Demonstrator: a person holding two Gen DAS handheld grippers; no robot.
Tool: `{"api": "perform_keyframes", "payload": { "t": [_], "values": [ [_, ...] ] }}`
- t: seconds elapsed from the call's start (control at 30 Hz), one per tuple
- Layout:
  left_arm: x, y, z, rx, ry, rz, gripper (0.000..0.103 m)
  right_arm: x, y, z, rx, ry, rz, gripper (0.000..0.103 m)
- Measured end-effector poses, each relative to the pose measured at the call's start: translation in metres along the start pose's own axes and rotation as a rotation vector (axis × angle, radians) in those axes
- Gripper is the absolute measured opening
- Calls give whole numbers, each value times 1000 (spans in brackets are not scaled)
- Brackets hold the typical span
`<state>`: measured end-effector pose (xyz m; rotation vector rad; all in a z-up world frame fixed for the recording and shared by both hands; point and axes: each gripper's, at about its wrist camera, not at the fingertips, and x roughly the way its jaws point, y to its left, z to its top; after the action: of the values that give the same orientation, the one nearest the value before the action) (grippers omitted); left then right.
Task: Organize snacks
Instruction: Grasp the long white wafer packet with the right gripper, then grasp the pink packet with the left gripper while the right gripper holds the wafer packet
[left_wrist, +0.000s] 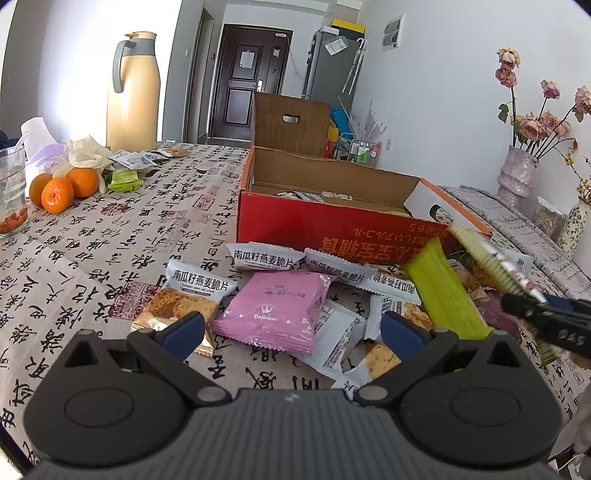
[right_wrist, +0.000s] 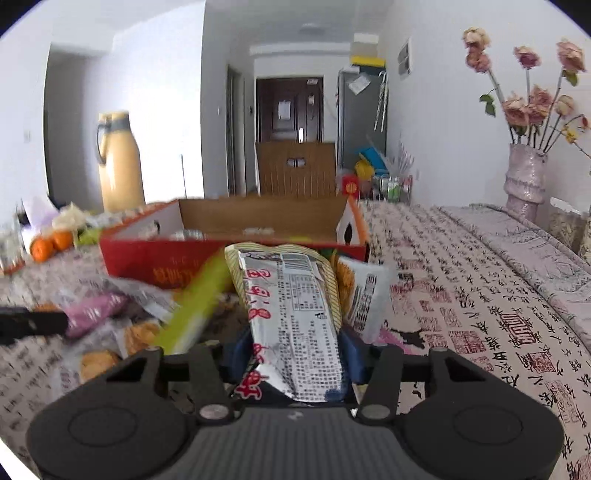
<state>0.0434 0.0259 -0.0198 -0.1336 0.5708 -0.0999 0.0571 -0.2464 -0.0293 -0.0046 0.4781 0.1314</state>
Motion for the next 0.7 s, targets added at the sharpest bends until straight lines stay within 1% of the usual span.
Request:
{"api": "perform_keyframes", "payload": {
  "t": [0.2, 0.47, 0.6, 0.7],
  "values": [
    [-1, 1, 3, 3, -7, 13, 103, -13, -5, 5, 29, -47, -14, 50],
    [2, 17, 10, 4, 0, 79, 103, -17, -12, 3, 57, -53, -29, 50],
    [7, 21, 14, 41, 7, 85, 103, -16, -14, 2, 62, -50, -31, 50],
    [10, 18, 17, 77, 2, 69, 103, -15, -14, 2, 63, -49, -32, 50]
  ]
}}
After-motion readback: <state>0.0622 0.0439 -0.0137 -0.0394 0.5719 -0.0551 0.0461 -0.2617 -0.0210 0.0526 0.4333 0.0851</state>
